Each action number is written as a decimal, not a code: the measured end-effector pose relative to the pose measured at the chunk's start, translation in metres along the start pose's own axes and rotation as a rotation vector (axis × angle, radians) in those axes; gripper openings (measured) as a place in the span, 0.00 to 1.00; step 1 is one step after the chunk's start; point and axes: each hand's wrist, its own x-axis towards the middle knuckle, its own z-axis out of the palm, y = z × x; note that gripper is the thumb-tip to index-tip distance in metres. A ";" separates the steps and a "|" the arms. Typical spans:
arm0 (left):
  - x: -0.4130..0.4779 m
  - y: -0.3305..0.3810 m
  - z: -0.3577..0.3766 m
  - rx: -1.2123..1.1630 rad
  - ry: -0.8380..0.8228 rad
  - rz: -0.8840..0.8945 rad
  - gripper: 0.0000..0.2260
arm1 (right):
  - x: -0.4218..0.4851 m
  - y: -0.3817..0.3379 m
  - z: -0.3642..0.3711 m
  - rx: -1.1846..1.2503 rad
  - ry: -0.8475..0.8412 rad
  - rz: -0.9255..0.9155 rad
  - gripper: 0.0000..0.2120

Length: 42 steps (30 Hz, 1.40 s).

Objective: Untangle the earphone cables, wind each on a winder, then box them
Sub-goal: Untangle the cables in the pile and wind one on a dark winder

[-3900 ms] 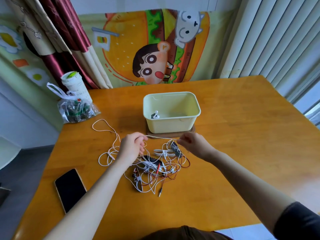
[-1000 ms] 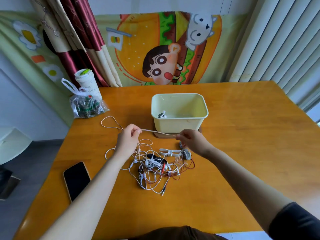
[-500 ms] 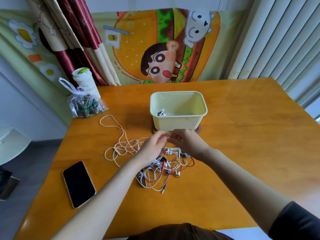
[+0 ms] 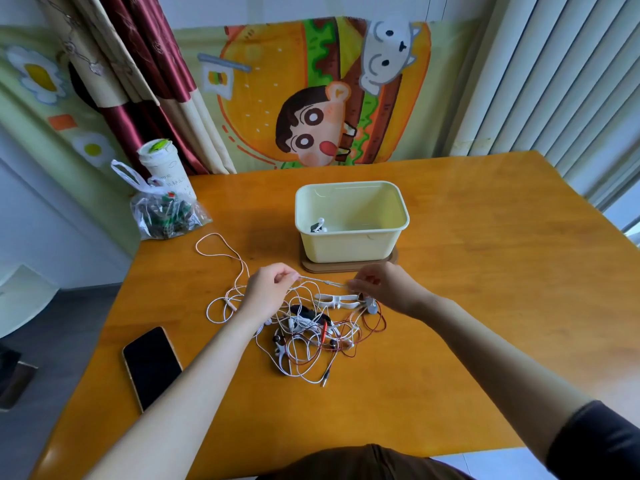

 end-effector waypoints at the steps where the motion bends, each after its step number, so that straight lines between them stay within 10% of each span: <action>1: 0.000 -0.002 0.000 0.001 0.025 -0.011 0.07 | 0.000 0.000 0.000 -0.013 -0.020 0.001 0.07; 10: -0.003 0.004 -0.005 -0.010 0.128 0.002 0.08 | -0.001 0.009 -0.002 -0.274 -0.107 0.077 0.10; 15: -0.009 0.031 -0.004 -0.033 0.047 0.144 0.06 | 0.003 -0.022 0.011 0.058 -0.131 -0.074 0.20; 21: -0.009 0.040 -0.008 -0.036 0.077 0.185 0.07 | 0.006 -0.043 0.017 0.190 -0.011 -0.116 0.07; 35: -0.001 -0.052 -0.011 0.156 0.114 -0.198 0.11 | 0.001 0.004 -0.007 -0.077 0.060 0.120 0.07; 42: -0.013 -0.002 0.008 0.120 -0.052 0.083 0.15 | 0.000 -0.023 0.011 -0.050 0.092 -0.087 0.08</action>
